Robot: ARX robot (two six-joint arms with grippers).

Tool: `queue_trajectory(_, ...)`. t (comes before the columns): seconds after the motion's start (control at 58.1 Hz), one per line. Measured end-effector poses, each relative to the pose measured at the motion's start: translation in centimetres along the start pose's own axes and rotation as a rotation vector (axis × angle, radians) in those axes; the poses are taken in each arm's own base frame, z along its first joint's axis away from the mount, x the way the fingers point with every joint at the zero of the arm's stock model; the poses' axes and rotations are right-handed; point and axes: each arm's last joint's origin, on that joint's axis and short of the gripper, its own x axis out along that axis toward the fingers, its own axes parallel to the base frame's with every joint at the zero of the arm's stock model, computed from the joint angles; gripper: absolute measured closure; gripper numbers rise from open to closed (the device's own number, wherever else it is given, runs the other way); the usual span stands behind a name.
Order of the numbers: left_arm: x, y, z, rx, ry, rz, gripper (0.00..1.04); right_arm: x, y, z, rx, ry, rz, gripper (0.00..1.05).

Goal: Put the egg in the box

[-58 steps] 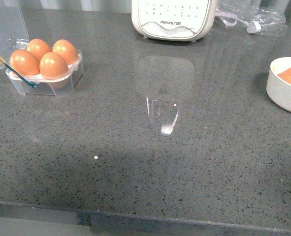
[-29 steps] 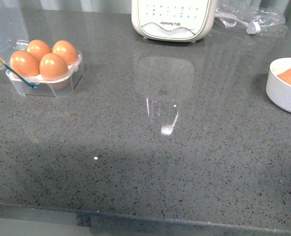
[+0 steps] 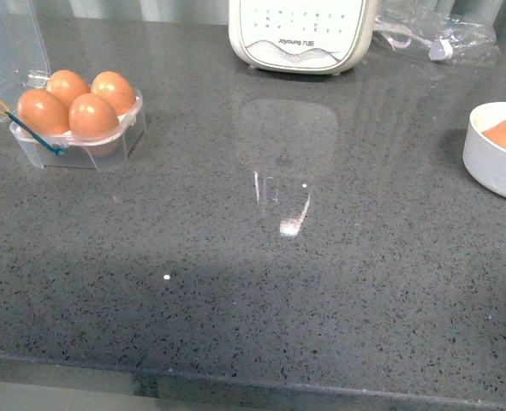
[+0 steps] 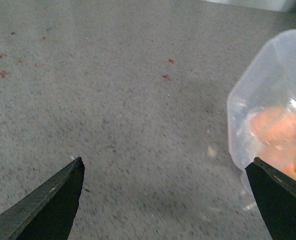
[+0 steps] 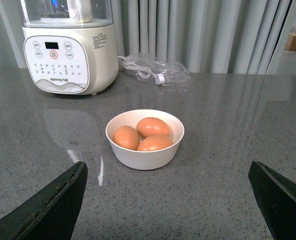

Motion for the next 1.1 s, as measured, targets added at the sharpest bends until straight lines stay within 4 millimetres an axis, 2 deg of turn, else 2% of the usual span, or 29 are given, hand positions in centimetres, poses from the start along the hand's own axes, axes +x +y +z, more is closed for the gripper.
queue_trajectory(0.138,2.7,0.8,2.1,0.004,-0.009,-0.001,0.07,0.0,0.0,0.0,0.000,0.000,0.000,0.07)
queue_trajectory(0.293,4.8,1.0,3.9,0.001,-0.012,-0.023,0.07,0.0,0.0,0.0,0.000,0.000,0.000,0.07)
queue_trajectory(0.465,6.0,0.2,4.0,0.000,0.014,-0.063,0.07,0.0,0.0,0.0,0.000,0.000,0.000,0.07)
queue_trajectory(0.861,6.8,-3.0,3.5,0.038,0.030,-0.109,0.07,0.0,0.0,0.0,0.000,0.000,0.000,0.07)
queue_trajectory(1.102,5.0,-6.6,4.0,0.046,0.030,-0.241,0.07,0.0,0.0,0.0,0.000,0.000,0.000,0.07)
